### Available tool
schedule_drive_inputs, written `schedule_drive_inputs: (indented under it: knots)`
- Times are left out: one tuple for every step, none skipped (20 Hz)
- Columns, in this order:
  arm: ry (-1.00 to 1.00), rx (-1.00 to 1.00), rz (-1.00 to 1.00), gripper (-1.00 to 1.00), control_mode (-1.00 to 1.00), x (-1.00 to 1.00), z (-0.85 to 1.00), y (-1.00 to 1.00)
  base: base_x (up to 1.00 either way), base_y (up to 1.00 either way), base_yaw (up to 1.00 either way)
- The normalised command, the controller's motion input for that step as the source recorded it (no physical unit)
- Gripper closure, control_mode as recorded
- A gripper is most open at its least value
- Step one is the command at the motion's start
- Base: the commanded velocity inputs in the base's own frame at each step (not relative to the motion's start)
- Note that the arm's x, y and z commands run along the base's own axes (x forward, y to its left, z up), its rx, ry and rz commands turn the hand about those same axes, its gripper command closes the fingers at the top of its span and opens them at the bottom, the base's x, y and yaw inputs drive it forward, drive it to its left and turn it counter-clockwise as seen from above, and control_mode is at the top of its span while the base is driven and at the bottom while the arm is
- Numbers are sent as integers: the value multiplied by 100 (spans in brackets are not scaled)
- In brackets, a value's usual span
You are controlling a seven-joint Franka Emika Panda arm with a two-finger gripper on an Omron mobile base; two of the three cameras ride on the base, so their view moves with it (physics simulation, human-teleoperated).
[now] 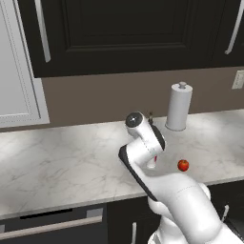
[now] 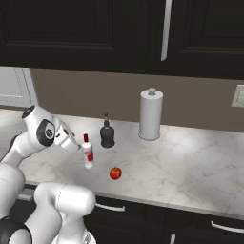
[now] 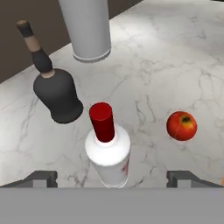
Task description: Place the liquors on the top shelf of the fridge to keep them out of children's reach, and place the apple on lower shelves for easy access.
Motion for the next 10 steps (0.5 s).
schedule_drive_inputs:
  knots:
    - [-5,-9,-9,-100,-100,22,-9,0,0,0,0]
    - [-4,-9,-8,-100,-100,21,-10,0,0,0,0]
    - [-3,-10,-7,-100,-100,21,-10,0,0,0,0]
    - [-1,-10,-7,-100,-100,22,-11,0,0,0,0]
    - [0,-11,-6,-100,-100,22,-12,0,0,0,0]
    - [0,-12,-6,-100,-100,21,-15,0,0,0,0]
    - [0,-12,-5,-100,-100,24,-16,0,0,0,0]
    - [0,-11,-4,-100,-100,25,-17,0,0,0,0]
    - [0,-10,-3,-100,-100,26,-16,0,0,0,0]
    - [0,-8,-2,-100,-100,28,-18,-2,0,0,0]
